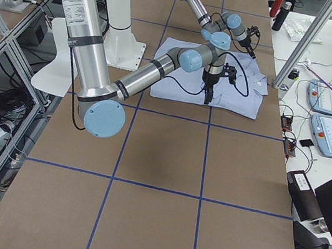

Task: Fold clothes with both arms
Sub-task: 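Release the sleeve and draw the left gripper back beside the shirt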

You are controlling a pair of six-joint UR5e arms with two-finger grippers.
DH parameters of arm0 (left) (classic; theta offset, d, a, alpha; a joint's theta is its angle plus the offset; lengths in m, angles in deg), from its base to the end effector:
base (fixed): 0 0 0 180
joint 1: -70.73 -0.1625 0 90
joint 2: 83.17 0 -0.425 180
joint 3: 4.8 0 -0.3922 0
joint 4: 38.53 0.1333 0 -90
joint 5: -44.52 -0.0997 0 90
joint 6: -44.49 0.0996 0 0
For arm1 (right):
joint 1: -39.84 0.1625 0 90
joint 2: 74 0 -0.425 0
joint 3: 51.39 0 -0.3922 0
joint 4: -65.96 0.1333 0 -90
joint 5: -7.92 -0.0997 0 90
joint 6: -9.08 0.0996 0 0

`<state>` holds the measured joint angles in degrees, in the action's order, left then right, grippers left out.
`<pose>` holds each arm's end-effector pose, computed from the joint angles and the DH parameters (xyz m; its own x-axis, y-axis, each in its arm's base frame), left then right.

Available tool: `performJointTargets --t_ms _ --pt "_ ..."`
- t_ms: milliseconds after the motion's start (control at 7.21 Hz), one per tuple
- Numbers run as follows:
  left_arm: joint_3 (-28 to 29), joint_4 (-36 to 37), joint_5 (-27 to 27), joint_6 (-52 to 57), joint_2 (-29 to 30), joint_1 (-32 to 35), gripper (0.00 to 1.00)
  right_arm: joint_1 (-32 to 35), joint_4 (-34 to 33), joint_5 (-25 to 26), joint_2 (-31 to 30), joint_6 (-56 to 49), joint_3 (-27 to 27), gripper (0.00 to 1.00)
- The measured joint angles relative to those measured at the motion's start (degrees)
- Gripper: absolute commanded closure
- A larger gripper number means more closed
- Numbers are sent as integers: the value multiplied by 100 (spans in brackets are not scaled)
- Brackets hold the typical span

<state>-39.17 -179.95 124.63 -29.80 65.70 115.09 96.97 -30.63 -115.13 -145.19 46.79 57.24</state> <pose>0.5334 -0.7319 0.3355 0.6117 -0.2251 -0.7584 0.6475 0.6932 0.3165 -0.2467 -0.5274 0.3469 0.7219 -0.1047 0.6841 0.0308 0.9924 0.1193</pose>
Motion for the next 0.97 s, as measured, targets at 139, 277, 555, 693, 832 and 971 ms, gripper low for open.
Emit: performJointTargets --t_ms 139,277,555,693,832,971 --pt "0 0 3 1 -3 8 100 1 0 0 -4 -1 0 0" --pt "0 2 5 0 -9 24 100 5 0 0 -8 -4 0 0" --pt "-1 8 11 -10 -39 104 100 8 0 0 -15 -2 -6 0" --pt "-5 8 13 -11 -91 143 100 8 0 0 -19 -6 -12 0" --pt "-10 9 12 -14 -144 191 100 8 0 0 -21 -6 -15 0" --pt "-19 8 6 -14 -207 231 100 8 0 0 -21 -3 -15 0"
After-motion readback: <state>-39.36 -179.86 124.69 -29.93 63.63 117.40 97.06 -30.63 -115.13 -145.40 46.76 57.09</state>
